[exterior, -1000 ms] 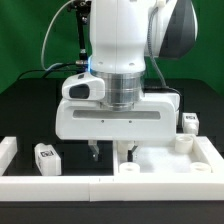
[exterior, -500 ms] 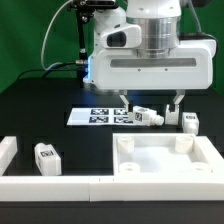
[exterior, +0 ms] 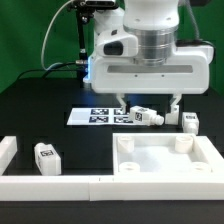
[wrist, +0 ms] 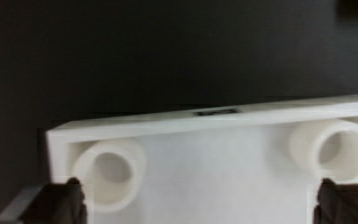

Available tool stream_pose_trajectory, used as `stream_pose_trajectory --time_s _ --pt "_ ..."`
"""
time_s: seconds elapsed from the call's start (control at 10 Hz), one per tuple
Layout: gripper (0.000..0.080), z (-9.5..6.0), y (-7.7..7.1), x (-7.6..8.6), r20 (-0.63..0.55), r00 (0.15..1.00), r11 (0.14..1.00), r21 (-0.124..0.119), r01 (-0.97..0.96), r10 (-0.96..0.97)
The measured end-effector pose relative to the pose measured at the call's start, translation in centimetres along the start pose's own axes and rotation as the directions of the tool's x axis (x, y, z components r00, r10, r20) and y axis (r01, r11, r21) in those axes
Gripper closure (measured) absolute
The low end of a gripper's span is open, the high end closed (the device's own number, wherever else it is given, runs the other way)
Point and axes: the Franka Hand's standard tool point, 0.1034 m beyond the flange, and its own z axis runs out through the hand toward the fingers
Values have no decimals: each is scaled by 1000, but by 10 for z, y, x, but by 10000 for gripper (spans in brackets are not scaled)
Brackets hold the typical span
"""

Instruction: Assemble one leg

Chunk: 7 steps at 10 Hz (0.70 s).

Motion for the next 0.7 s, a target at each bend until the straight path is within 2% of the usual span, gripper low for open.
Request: stream_pose_trajectory --time_s 0.1,0.2,0.3,0.4,0.7 --pt "150 6 -15 -25 112 993 999 5 -42 41" --pt "150 6 -30 -42 205 976 997 12 -80 76" --pt "150 3 -38 -52 271 959 996 -8 -86 85" --pt "150 -1 -44 -56 320 943 996 -22 -91 93" --pt "150 6 -34 -54 454 886 995 -42 -88 97"
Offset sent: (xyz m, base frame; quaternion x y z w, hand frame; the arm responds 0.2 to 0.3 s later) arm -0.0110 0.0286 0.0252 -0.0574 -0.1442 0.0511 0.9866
